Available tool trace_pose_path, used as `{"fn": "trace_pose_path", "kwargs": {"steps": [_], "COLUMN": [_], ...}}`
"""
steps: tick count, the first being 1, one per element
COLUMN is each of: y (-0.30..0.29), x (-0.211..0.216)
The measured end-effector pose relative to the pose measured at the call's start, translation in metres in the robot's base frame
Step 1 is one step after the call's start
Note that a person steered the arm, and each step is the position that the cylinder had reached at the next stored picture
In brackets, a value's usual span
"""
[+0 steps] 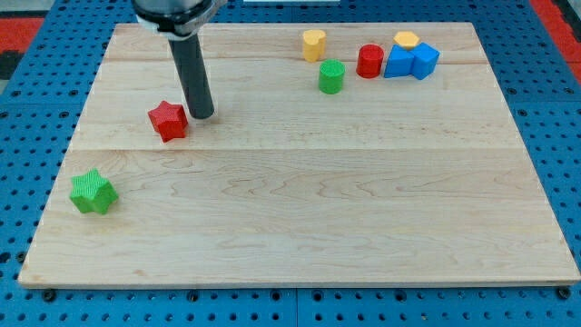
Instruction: Nudge the red star down a bit
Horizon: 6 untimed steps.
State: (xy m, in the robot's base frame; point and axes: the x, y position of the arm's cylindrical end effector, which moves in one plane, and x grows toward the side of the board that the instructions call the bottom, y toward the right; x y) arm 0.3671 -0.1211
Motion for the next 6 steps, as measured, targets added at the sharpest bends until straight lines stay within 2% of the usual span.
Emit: {"fn": "trace_pose_path", "kwargs": {"steps": [1,2,3,5,6], "y": [-0.021,-0.027,-0.014,-0.056,-0.057], "x": [0.012,0.047,0.039,-0.026,0.030]}}
